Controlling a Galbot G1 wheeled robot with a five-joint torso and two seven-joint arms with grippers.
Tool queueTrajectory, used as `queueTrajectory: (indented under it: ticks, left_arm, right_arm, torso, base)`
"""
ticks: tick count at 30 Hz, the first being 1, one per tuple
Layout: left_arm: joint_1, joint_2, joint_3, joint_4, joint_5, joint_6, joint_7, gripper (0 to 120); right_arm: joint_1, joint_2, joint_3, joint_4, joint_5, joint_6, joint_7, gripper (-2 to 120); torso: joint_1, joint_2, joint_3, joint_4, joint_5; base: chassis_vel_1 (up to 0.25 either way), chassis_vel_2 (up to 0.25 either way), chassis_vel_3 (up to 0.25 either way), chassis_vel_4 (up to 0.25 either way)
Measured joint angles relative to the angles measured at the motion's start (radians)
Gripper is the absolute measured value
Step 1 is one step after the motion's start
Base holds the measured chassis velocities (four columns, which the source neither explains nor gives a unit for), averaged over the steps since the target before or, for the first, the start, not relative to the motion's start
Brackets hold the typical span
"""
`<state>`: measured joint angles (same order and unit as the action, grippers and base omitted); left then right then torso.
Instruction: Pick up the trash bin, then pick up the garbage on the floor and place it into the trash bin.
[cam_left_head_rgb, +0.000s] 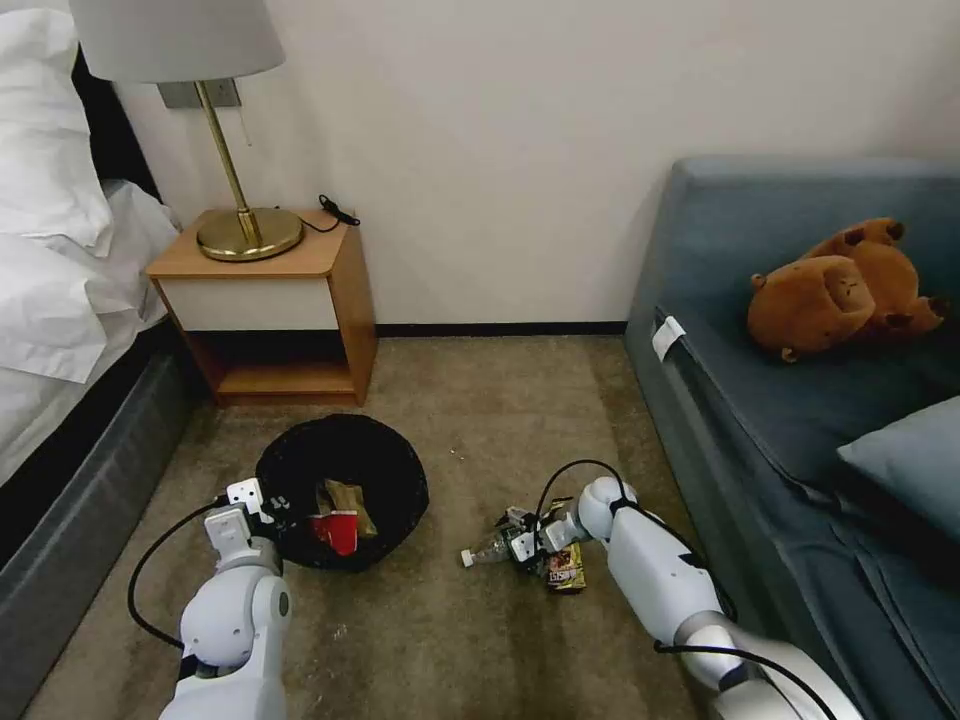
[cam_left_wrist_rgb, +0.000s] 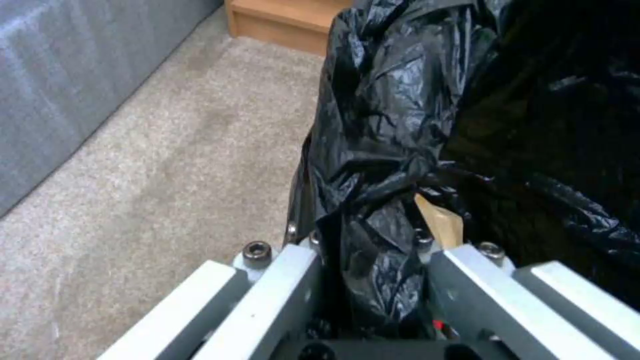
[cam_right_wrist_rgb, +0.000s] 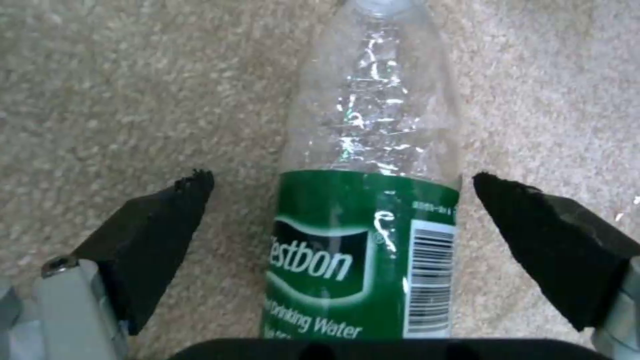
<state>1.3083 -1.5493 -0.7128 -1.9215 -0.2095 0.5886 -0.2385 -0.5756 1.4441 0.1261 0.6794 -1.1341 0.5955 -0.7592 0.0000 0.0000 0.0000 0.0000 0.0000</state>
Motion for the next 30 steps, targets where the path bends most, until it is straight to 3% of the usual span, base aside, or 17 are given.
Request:
queueTrajectory:
  ticks: [6, 13, 16, 18, 20, 24, 30]
  left_arm:
    - [0.006, -0.001, -0.003, -0.006, 0.0, 0.0, 0.0, 3]
    - [0.005, 0.002, -0.006, -0.01, -0.002, 0.0, 0.0, 3]
    - [0.005, 0.002, -0.006, -0.01, -0.002, 0.0, 0.0, 3]
    - [0.004, 0.002, -0.006, -0.01, -0.002, 0.0, 0.0, 3]
    - [0.003, 0.002, -0.006, -0.01, -0.002, 0.0, 0.0, 3]
    - [0.001, 0.002, -0.005, -0.007, -0.003, 0.0, 0.0, 3]
    - [-0.002, 0.002, -0.005, -0.006, -0.003, 0.0, 0.001, 3]
  right_arm:
    - [0.011, 0.006, -0.002, -0.026, -0.002, -0.003, 0.013, 100]
    - [0.012, 0.005, 0.0, -0.044, 0.003, -0.007, 0.027, 77]
    - [0.011, 0.003, -0.001, -0.044, 0.004, -0.007, 0.028, 73]
    - [0.008, -0.001, -0.001, -0.045, 0.006, -0.007, 0.033, 61]
    - [0.007, -0.002, 0.0, -0.044, 0.007, -0.007, 0.035, 57]
    - [0.005, 0.0, 0.01, -0.04, 0.011, -0.012, 0.044, 37]
    - [0.002, -0.003, 0.002, -0.036, 0.011, -0.012, 0.047, 27]
  torso:
    - [0.0, 0.0, 0.0, 0.0, -0.0001]
    - [0.0, 0.001, 0.0, -0.0007, -0.0009]
    - [0.0, 0.0, 0.0, -0.0006, -0.0003]
    - [0.0, 0.001, 0.0, -0.0004, -0.0003]
    - [0.0, 0.0, 0.0, -0.0005, -0.0003]
    - [0.0, 0.0, 0.0, 0.0007, 0.0006]
    - [0.0, 0.0, 0.0, 0.0003, 0.0005]
  base:
    - [0.0, 0.0, 0.0, 0.0]
    - [0.0, 0.0, 0.0, 0.0]
    - [0.0, 0.0, 0.0, 0.0]
    - [0.0, 0.0, 0.0, 0.0]
    - [0.0, 0.0, 0.0, 0.0]
    - [0.0, 0.0, 0.0, 0.0]
    - [0.0, 0.0, 0.0, 0.0]
